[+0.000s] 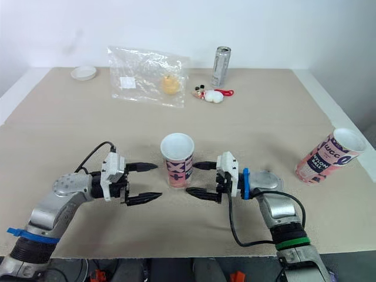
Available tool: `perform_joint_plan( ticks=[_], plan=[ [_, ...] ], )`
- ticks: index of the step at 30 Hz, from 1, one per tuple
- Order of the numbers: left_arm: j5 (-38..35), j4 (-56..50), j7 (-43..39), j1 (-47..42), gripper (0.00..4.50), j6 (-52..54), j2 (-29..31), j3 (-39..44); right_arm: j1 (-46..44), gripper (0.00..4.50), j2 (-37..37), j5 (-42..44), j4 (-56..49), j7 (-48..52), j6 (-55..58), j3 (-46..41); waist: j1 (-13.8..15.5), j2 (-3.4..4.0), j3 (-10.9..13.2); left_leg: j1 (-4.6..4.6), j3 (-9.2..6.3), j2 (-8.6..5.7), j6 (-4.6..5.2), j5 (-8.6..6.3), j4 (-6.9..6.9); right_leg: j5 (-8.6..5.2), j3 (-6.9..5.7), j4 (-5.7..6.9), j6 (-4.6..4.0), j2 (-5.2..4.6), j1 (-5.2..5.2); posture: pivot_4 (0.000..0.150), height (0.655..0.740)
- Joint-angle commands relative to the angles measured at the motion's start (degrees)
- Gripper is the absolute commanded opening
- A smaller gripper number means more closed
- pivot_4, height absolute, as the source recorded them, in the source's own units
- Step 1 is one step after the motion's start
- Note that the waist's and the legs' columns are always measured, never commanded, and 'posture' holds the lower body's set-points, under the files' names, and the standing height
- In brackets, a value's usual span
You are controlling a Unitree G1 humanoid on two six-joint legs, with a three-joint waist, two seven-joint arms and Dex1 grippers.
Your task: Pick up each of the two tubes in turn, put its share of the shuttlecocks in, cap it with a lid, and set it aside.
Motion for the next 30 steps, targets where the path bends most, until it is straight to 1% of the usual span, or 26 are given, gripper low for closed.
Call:
perform_joint_plan(
  ticks=[1,5,12,23,30],
  plan=[
    [-1.34,-3.73,0.98,1.15,4.5,-2.04,-0.62,1.17,-2.1,4.48,1.41,-1.01,2.02,0.96,-3.51,0.94,0.09,-0.01,0.02,-0.01,-0.01,0.0,0.0,0.0,0.0,-0.01,-0.01,0.0,0.0,0.01,0.0,0.15,0.74],
    [-0.67,-3.56,2.1,1.9,4.5,-3.69,-1.35,0.69,-3.64,4.48,2.96,-1.71,4.62,1.07,-5.02,1.67,0.14,-0.01,0.03,-0.01,-0.01,-0.01,0.0,0.0,0.02,0.0,-0.01,0.0,0.02,0.0,0.03,0.15,0.74],
    [0.13,-1.73,2.26,2.77,4.5,-5.08,-0.71,0.79,-5.49,4.48,5.52,-3.51,8.12,1.0,-7.84,2.9,0.15,-0.01,0.03,0.0,-0.02,0.0,0.0,0.0,0.02,0.01,-0.01,0.01,0.02,0.02,0.03,0.15,0.74],
    [0.33,-1.09,2.04,4.7,4.5,-7.57,0.6,1.46,-8.32,4.48,8.98,-4.72,12.22,1.79,-9.03,4.63,0.13,0.0,0.03,0.02,-0.01,0.01,0.0,0.0,0.02,0.02,0.0,0.02,0.0,0.01,0.04,0.15,0.74],
    [0.24,-1.54,2.79,5.08,4.5,-8.17,0.22,1.5,-9.99,4.48,10.91,-5.16,14.55,1.91,-9.5,4.92,0.12,0.0,0.03,0.04,0.0,0.02,0.0,0.0,0.02,0.03,-0.01,0.03,-0.02,0.02,0.04,0.15,0.74]
  ],
)
